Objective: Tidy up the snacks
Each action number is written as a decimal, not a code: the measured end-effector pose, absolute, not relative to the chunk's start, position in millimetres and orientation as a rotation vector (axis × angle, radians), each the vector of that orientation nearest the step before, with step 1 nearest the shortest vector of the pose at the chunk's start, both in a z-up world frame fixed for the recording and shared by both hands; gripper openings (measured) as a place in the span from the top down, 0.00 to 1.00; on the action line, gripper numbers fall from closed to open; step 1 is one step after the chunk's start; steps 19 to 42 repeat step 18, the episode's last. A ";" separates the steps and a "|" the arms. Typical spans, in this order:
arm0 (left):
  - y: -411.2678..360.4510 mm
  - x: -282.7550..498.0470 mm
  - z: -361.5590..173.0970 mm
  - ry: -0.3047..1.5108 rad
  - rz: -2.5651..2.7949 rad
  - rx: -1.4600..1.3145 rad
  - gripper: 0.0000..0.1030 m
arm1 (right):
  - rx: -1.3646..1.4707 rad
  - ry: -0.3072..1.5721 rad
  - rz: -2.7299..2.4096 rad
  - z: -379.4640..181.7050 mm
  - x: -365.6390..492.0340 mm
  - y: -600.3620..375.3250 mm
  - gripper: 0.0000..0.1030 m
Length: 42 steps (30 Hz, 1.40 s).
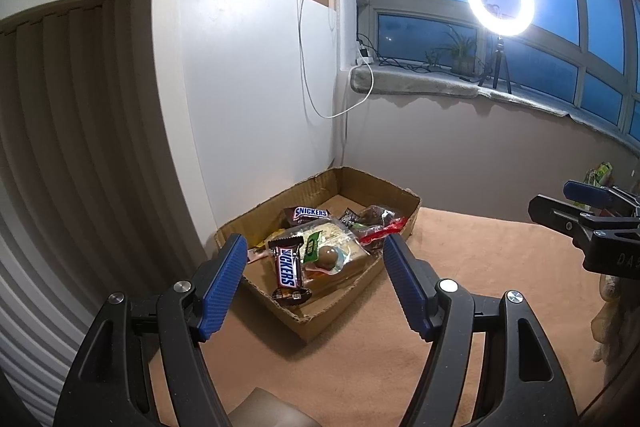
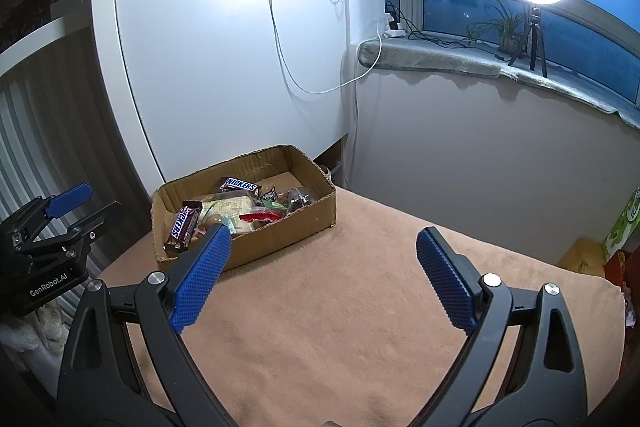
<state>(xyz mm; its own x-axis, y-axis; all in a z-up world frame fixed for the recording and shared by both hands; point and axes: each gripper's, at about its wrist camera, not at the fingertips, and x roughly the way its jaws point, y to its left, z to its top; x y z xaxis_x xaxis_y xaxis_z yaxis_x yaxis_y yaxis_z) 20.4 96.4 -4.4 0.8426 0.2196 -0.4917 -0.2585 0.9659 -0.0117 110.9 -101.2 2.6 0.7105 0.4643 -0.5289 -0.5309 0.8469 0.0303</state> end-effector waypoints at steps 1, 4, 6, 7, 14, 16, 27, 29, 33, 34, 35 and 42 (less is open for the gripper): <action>96.1 20.7 -4.6 0.510 0.251 -0.079 0.32 | -0.128 0.550 0.553 2.8 110.5 -101.4 0.07; 94.5 20.4 -4.9 0.511 0.249 -0.074 0.32 | -0.127 0.548 0.552 3.2 110.0 -101.4 0.07; 93.9 19.9 -4.5 0.510 0.248 -0.073 0.32 | -0.126 0.550 0.554 3.3 110.2 -101.6 0.07; 93.8 19.5 -4.5 0.509 0.250 -0.073 0.32 | -0.125 0.551 0.556 3.3 110.2 -101.8 0.07; 93.4 18.1 -3.7 0.502 0.249 -0.073 0.32 | -0.123 0.550 0.554 4.1 105.8 -102.5 0.07; 92.6 17.4 -3.2 0.502 0.249 -0.074 0.32 | -0.122 0.550 0.555 3.8 106.3 -102.6 0.07; 92.6 17.4 -3.3 0.504 0.249 -0.073 0.32 | -0.119 0.547 0.551 4.5 104.8 -103.2 0.07; 92.6 17.4 -3.3 0.504 0.249 -0.073 0.32 | -0.119 0.547 0.551 4.5 104.8 -103.2 0.07; 92.6 17.4 -3.3 0.504 0.249 -0.073 0.32 | -0.119 0.547 0.551 4.5 104.8 -103.2 0.07; 92.6 17.4 -3.3 0.504 0.249 -0.073 0.32 | -0.119 0.547 0.551 4.5 104.8 -103.2 0.07; 92.6 17.4 -3.3 0.504 0.249 -0.073 0.32 | -0.119 0.547 0.551 4.5 104.8 -103.2 0.07; 92.6 17.4 -3.3 0.504 0.249 -0.073 0.32 | -0.119 0.547 0.551 4.5 104.8 -103.2 0.07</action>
